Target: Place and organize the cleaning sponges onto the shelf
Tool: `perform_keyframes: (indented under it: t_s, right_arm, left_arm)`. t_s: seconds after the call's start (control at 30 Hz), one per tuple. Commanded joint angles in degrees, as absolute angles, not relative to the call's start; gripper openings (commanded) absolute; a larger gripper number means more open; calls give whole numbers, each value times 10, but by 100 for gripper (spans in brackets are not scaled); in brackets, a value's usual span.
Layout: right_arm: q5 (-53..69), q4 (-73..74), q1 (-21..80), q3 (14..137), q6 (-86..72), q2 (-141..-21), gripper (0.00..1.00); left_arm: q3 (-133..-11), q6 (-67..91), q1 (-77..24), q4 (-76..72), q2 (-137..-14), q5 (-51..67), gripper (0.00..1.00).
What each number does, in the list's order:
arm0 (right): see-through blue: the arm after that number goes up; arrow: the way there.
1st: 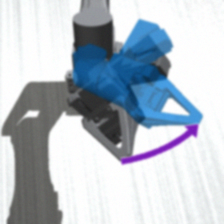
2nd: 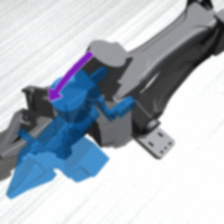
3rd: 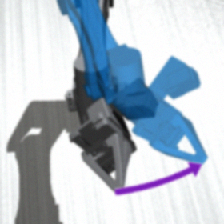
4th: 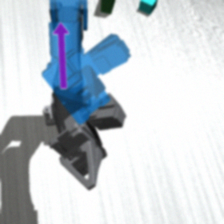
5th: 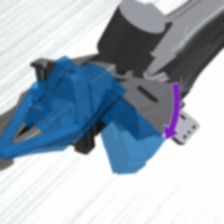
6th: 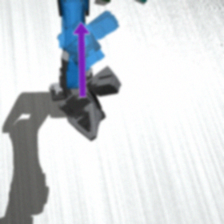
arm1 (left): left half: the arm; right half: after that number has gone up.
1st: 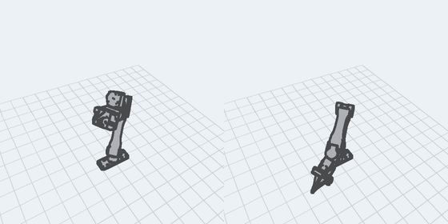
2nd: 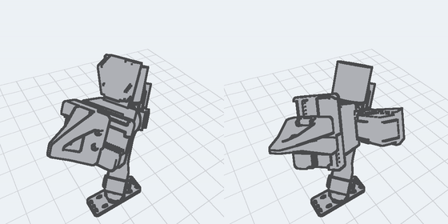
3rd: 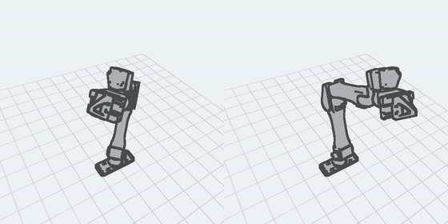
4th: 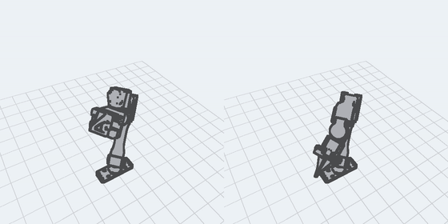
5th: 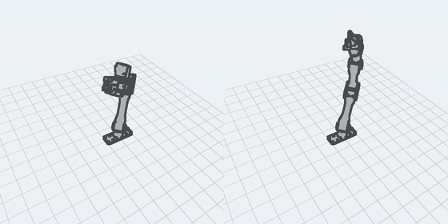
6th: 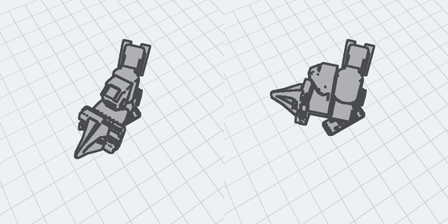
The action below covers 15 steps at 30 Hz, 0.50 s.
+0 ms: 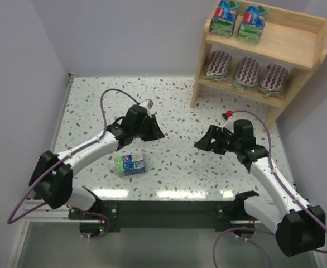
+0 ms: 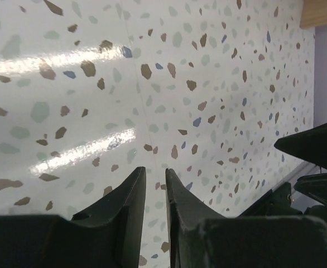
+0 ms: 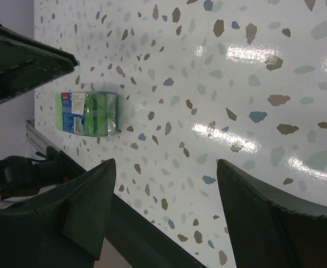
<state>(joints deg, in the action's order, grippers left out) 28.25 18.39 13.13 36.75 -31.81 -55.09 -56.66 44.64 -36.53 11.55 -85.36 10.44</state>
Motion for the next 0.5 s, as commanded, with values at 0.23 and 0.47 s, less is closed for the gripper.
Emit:
perform_keyframes:
  t_s: [0.23,0.47]
  right_arm:
    - [253,114,291,379,-305,-606,71]
    - [182,46,415,437,-317,-721,70]
  left_arm:
    - [-416,467,-273,247,-595,-62,14]
    - [-386,475,-233,334,-474,-118,3]
